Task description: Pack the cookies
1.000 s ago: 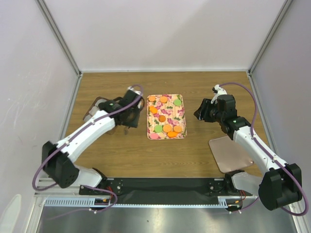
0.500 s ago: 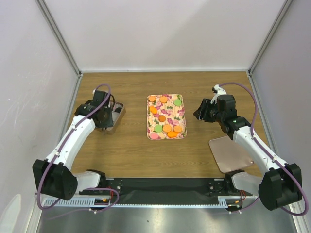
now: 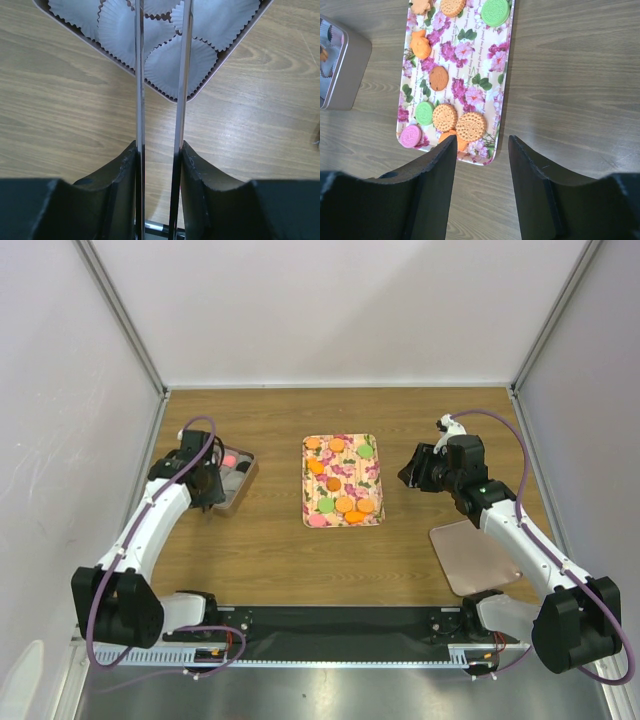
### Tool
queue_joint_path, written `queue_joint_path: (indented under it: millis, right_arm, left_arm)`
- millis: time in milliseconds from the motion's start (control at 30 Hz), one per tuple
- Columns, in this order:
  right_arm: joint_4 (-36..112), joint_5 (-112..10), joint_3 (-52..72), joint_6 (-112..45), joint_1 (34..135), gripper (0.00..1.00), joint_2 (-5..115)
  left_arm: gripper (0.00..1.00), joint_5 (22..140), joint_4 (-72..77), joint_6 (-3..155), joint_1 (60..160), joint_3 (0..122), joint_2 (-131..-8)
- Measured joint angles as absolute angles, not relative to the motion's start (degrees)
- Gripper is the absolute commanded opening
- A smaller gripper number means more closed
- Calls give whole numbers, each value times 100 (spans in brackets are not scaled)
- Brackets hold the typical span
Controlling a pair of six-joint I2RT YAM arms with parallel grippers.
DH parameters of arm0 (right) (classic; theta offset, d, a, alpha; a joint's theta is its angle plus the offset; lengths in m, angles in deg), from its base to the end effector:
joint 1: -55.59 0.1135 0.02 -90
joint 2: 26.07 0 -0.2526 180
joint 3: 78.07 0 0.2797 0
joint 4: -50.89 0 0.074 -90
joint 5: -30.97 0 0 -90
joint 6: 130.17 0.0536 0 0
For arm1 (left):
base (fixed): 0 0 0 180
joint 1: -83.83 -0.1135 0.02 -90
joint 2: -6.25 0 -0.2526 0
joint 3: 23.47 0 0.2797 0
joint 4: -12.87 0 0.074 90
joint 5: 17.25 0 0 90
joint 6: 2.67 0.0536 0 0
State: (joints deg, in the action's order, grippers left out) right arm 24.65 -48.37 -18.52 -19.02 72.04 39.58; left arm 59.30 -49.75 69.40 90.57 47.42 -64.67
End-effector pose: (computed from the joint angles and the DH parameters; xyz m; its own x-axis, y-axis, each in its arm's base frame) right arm 0.2859 0.0947 0.2461 -0.6330 0.1828 -0.7523 -0.2142 0.8924 0.3971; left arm 0.2746 -0.0199 0.2400 -0.8417 -0.2020 -0.5007 -0.2639 0.9630 0.0551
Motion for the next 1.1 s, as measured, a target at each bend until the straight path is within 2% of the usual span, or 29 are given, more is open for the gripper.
queue_joint_path:
  millis: [500, 900, 1000, 1100]
  right_arm:
    - [2465, -4800, -1852, -1900, 7241, 51, 3947]
    - [2465, -4805, -1852, -1902, 7241, 52, 3947]
    - [2465, -4809, -1852, -1900, 7241, 51, 3947]
    - [2463, -4853, -1852, -1902, 7241, 52, 3949]
  left_arm:
    - [46, 5947, -4798, 6940, 8963, 4633, -6609]
    - [45, 6115, -4842, 6940, 9000, 4648, -6405]
    - [45, 6093, -4988, 6929, 9267, 4840, -6338]
    - [46, 6050, -5041, 6870, 9938, 5197, -6342]
